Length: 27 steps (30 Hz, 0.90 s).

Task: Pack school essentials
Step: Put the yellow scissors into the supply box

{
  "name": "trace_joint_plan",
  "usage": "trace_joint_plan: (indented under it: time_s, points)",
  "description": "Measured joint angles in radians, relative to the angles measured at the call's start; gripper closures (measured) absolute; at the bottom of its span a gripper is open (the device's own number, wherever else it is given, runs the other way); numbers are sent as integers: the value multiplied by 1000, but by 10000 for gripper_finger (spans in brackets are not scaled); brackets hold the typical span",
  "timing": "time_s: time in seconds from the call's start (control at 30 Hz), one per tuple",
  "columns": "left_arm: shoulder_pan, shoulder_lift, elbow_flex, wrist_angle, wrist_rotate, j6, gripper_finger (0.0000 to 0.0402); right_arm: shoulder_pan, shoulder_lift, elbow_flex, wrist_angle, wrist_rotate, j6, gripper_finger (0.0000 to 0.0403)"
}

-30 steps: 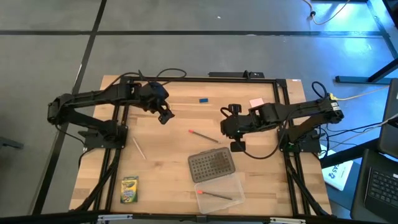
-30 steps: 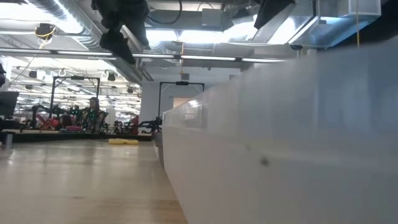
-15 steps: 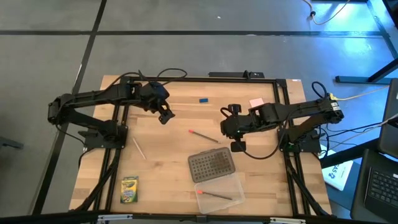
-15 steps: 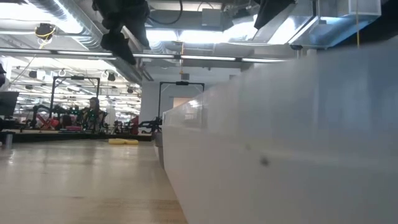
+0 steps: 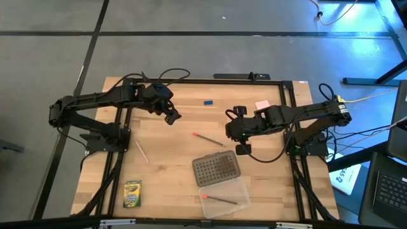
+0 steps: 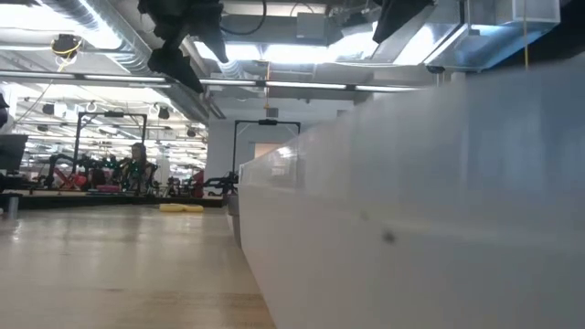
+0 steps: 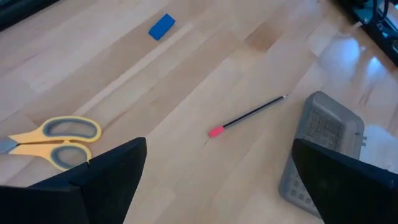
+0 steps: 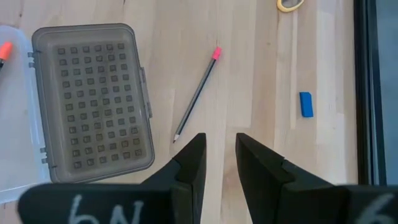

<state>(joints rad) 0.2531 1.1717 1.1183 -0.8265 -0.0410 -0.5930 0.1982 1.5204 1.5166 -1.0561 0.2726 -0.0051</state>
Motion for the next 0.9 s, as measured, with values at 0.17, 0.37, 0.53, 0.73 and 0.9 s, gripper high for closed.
trace_joint_plan:
  time_s: [0.17, 0.37, 0.53, 0.73, 0.9]
  points:
    - [0, 0, 0, 5, -6, 1, 5, 0, 0, 0, 2, 12, 0, 313]
    - [0, 0, 0, 69, -102, 1, 5, 0, 0, 0, 2, 35, 24, 313]
    - [0, 0, 0, 67, -106, 0, 5, 0, 0, 0, 2, 34, 27, 313]
    - [5, 60, 0, 44, -121, -11, 5, 0, 0, 0, 2, 48, 26, 313]
    - [26, 143, -2, 60, -39, -5, 5, 0, 0, 0, 1, 48, 27, 313]
